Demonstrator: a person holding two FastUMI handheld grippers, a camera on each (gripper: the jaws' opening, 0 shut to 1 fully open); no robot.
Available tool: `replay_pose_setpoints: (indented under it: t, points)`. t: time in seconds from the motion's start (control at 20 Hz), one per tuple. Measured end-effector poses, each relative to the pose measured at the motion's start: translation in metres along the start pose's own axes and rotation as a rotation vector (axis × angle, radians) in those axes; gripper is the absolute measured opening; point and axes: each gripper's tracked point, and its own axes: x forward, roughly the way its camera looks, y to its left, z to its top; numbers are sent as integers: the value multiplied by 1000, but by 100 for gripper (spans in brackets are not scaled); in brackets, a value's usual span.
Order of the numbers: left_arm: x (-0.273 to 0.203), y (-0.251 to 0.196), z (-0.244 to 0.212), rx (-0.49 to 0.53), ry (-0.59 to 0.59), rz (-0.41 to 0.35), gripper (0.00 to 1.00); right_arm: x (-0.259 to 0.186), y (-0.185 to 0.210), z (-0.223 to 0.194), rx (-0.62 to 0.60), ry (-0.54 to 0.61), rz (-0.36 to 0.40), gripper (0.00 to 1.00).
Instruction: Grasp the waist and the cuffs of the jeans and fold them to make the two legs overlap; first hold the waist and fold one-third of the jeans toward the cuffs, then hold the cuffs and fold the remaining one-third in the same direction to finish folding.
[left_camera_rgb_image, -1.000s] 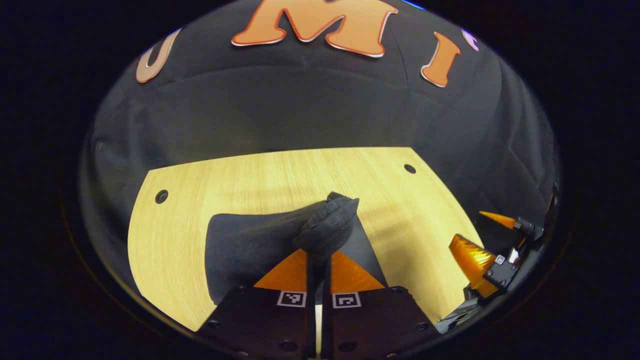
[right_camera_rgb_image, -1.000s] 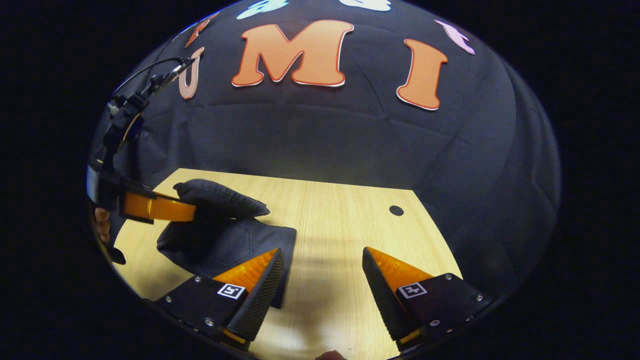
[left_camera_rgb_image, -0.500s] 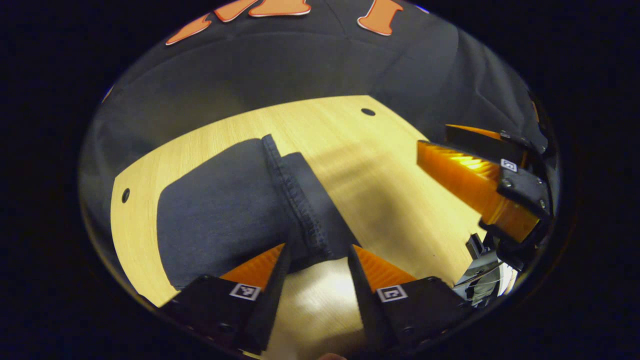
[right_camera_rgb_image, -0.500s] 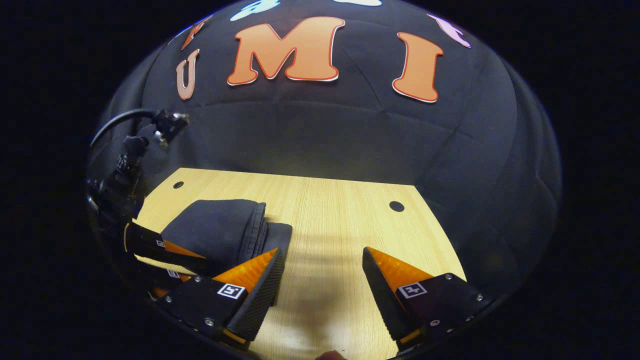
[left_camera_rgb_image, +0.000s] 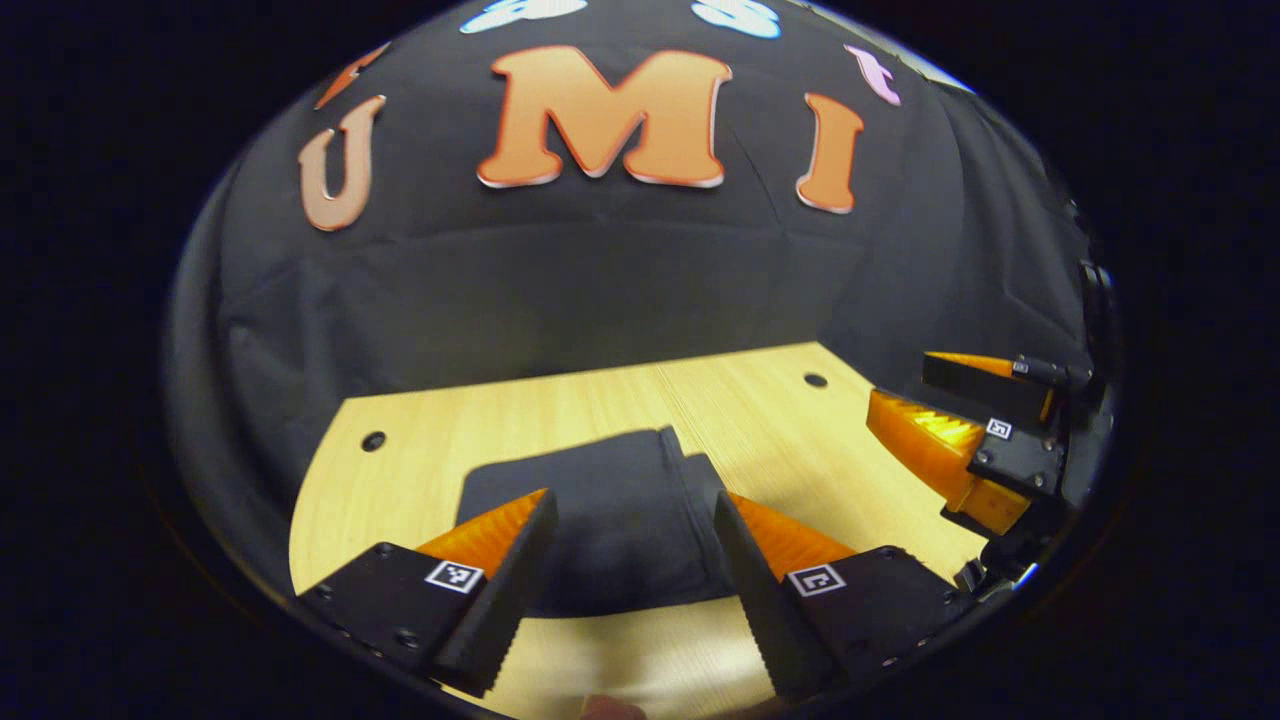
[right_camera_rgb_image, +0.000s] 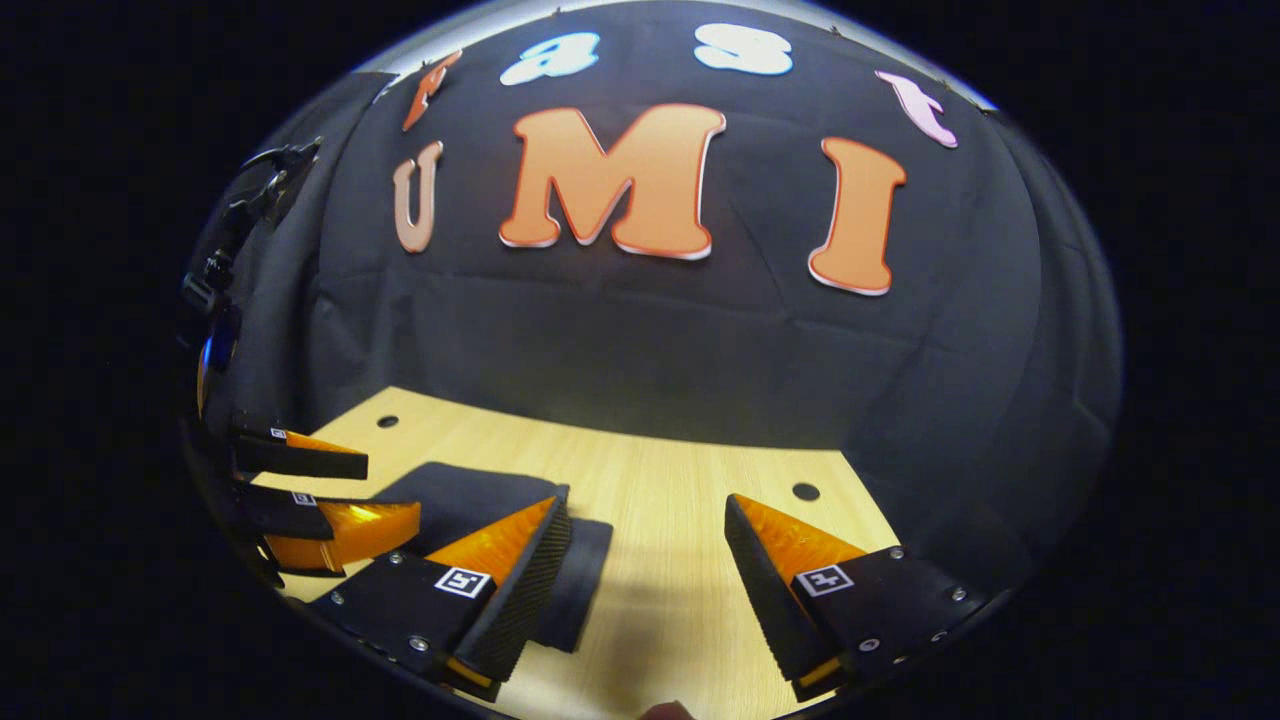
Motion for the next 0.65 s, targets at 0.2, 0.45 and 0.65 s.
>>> replay_pose_setpoints:
  t: [0.2, 0.45, 0.65]
  points:
    - [-30, 37, 21, -39, -161, 69, 95, -21, 14, 28, 2, -89, -16, 95]
    - [-95, 73, 47, -34, -383, 121, 95, -59, 51, 79, -24, -283, 6, 94]
    - [-140, 83, 67, -27, -524, 160, 95, -92, 76, 96, -46, -348, -2, 92]
